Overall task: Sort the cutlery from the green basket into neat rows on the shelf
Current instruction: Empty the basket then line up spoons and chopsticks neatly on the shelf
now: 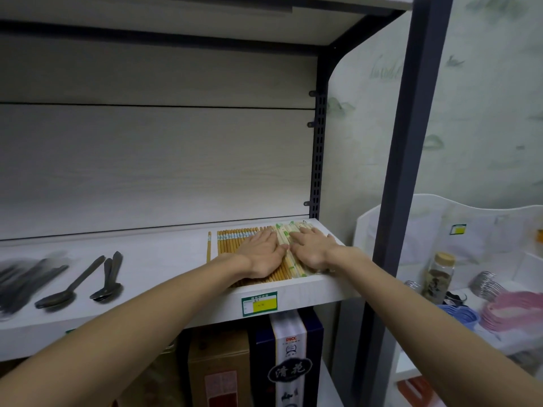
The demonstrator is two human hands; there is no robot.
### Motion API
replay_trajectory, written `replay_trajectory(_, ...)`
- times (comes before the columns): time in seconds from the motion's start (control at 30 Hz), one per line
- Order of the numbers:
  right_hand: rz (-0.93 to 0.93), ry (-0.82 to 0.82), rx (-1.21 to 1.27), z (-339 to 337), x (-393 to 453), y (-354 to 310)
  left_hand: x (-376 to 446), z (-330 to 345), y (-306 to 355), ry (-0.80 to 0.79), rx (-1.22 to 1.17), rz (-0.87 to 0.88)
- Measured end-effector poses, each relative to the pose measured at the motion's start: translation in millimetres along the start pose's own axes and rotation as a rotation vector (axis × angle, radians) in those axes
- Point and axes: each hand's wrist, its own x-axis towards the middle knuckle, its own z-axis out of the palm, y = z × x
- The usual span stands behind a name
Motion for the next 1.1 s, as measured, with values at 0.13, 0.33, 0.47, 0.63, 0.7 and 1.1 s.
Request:
replay_trajectory(0.13,-0.075,0.094,-0.007,-3.6,8.5,-23.0,-4.5,-10.6,-31.6,0.094,0.037,-0.05)
replay_trajectory(0.33,-0.141,0.026,-0.025,11.2,17.8,-61.2,-22.1,-6.1,-87.2,0.074,0.007,-0.208)
replay_trajectory(0.47,-0.12,-0.008,-0.055,20.3,20.5,-67.9,-26.1,3.0,-93.2,0.012,-0.042,-0.245)
replay_trajectory(0.63,-0.146,0.003,0.006,17.3,20.5,-68.4,-21.7,4.2,-79.7,0.043,-0.142,-0.227)
replay_trajectory(0.7,-0.15,0.036,0.032,15.8,21.3,-66.1,-21.4,2.4,-72.6,0.06,-0.161,-0.204)
replay_trajectory(1.1,-0.116,0.034,-0.063,22.1,21.1,-59.2,-18.3,6.4,-66.7,0.01,-0.099,-0.17)
